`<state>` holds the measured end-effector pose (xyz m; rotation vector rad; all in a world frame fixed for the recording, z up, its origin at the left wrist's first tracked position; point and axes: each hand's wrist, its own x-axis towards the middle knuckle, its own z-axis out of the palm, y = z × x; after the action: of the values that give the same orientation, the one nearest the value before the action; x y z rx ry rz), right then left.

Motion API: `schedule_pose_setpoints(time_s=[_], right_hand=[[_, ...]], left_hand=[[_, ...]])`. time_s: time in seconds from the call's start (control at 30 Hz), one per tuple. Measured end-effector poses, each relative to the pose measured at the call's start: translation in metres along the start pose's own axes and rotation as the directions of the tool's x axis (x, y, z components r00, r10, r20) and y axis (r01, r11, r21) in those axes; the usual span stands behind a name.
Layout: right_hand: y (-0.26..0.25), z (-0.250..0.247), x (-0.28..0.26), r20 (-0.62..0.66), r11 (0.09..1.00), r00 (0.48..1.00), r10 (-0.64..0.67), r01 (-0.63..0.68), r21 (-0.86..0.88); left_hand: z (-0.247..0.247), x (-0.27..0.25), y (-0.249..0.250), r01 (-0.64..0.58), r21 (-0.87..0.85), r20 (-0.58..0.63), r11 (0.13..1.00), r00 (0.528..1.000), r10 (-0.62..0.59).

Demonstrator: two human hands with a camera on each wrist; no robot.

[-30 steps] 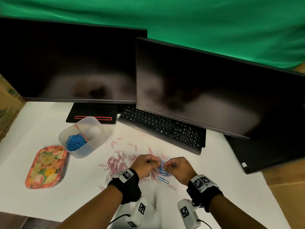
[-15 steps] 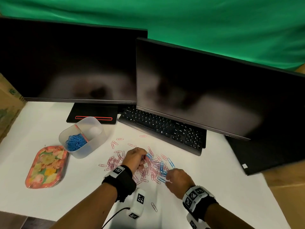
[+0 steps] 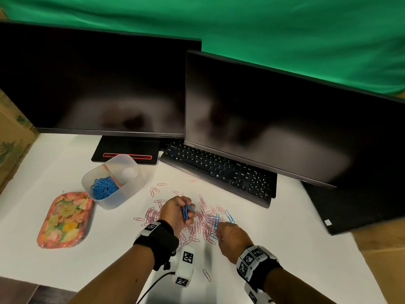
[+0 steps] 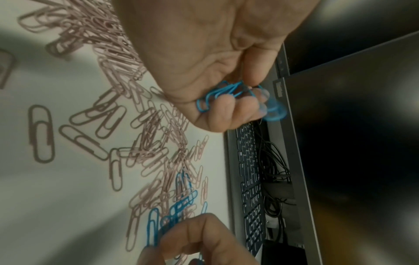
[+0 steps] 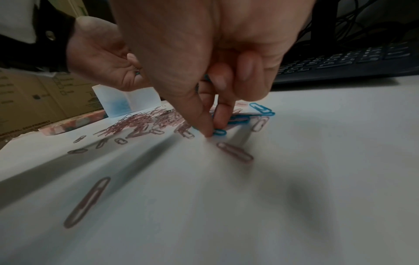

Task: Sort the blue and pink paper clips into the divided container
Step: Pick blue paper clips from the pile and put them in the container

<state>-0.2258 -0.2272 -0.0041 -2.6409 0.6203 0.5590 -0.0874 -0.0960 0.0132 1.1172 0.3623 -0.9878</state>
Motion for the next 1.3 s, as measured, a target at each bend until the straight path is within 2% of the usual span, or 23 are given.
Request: schedule_pose_setpoints(time_s=[0.17, 0.33, 0.43, 0.53, 0.6, 0.7, 0.8, 0.9, 1.0, 1.07, 1.13, 1.2, 1.3], right_hand=[[-0.005, -0.001, 0.006, 0.020, 0.999, 0.999, 0.044, -0.044, 0.024], [-0.011, -0.010, 0.001, 0.031, 0.995, 0.999, 0.039, -0.042, 0.093], [-0.027, -0.036, 0.003, -0.039, 0.953, 0.999, 0.001, 0.011, 0.303], [-0.061, -0.068, 0.011, -0.109, 0.882, 0.991, -0.079, 0.120, 0.455], [-0.085, -0.083, 0.018, -0.081, 0.857, 0.987, -0.136, 0.158, 0.491], [-0.113, -0.091, 0.030, -0.045, 0.867, 0.981, -0.188, 0.187, 0.462], [-0.128, -0.094, 0.037, -0.065, 0.860, 0.974, -0.216, 0.221, 0.460], [-0.132, -0.104, 0.040, -0.131, 0.834, 0.969, -0.209, 0.247, 0.493], [-0.115, -0.119, 0.043, -0.262, 0.792, 0.950, -0.168, 0.289, 0.537], [-0.095, -0.125, 0.045, -0.295, 0.780, 0.950, -0.099, 0.258, 0.571], [-0.073, -0.123, 0.047, -0.273, 0.781, 0.962, -0.020, 0.185, 0.596], [-0.054, -0.115, 0.045, -0.252, 0.798, 0.967, 0.036, 0.124, 0.589], [-0.036, -0.098, 0.038, -0.219, 0.835, 0.973, 0.073, 0.061, 0.547]], left_hand=[[-0.003, -0.004, 0.006, 0.013, -0.044, 0.015, 0.999, 1.000, -0.012], [-0.008, -0.007, 0.011, 0.070, -0.085, -0.019, 0.994, 0.997, -0.071], [-0.014, -0.005, 0.014, 0.095, -0.123, -0.017, 0.988, 0.995, -0.097], [-0.017, -0.006, 0.016, 0.105, -0.126, -0.009, 0.986, 0.994, -0.107], [-0.016, -0.008, 0.018, 0.113, -0.143, 0.030, 0.983, 0.994, -0.110], [-0.016, -0.013, 0.025, 0.111, -0.259, 0.082, 0.959, 0.992, -0.093], [-0.019, -0.017, 0.037, 0.110, -0.340, 0.088, 0.934, 0.992, -0.085], [-0.032, -0.018, 0.048, 0.103, -0.320, 0.079, 0.942, 0.993, -0.082], [-0.051, -0.026, 0.071, 0.046, -0.330, 0.039, 0.943, 0.999, -0.035], [-0.070, -0.033, 0.095, -0.050, -0.323, -0.022, 0.945, 0.999, 0.046], [-0.094, -0.036, 0.121, -0.146, -0.342, -0.079, 0.928, 0.989, 0.126], [-0.115, -0.035, 0.144, -0.206, -0.346, -0.180, 0.915, 0.972, 0.151], [-0.133, -0.022, 0.160, -0.236, -0.220, -0.394, 0.947, 0.909, 0.136]])
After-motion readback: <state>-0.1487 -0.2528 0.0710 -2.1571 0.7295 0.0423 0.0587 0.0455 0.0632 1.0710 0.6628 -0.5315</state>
